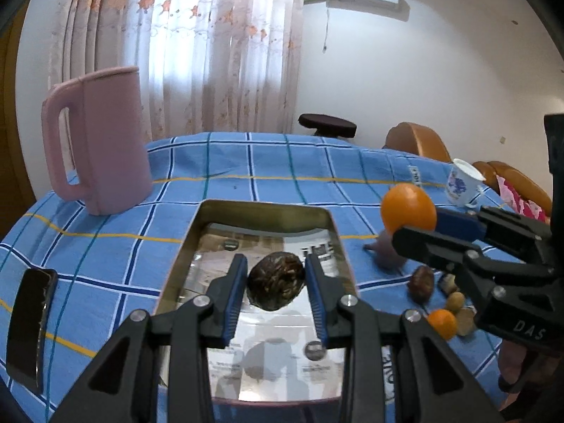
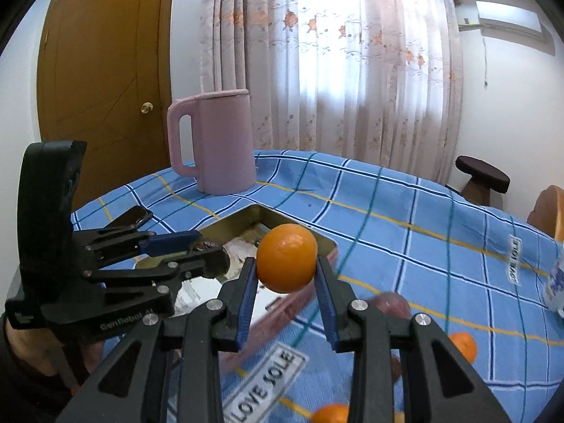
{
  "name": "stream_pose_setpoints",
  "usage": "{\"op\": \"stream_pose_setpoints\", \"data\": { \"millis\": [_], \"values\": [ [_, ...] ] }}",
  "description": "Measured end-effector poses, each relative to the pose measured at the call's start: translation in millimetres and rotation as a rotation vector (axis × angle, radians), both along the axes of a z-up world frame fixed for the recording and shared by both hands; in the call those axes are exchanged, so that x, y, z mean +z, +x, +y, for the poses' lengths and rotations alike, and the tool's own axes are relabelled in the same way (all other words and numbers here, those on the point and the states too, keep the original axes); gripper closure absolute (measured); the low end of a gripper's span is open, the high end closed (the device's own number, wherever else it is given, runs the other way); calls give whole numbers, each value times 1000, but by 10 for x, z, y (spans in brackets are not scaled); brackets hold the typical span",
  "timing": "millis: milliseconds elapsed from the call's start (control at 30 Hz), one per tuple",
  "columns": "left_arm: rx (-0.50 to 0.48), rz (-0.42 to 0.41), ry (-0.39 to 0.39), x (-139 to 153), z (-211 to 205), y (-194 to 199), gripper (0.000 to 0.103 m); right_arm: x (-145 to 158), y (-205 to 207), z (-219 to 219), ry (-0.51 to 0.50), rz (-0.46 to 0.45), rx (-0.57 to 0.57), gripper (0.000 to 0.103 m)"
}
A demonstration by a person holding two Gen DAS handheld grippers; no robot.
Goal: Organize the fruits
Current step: 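Carry both fruits over the tin box and open both tools to drop them in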
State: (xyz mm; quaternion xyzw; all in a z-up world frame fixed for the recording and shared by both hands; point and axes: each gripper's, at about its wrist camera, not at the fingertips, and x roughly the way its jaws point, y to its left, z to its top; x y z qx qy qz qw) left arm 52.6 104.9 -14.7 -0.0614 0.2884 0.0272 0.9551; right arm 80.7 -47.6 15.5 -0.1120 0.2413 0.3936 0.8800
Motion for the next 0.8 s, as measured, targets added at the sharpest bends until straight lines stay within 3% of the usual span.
{"op": "stream_pose_setpoints", "data": {
  "millis": [800],
  "values": [
    [57, 86, 24, -202, 394, 290, 68, -371, 319, 720, -115, 94, 47, 68]
  ]
}}
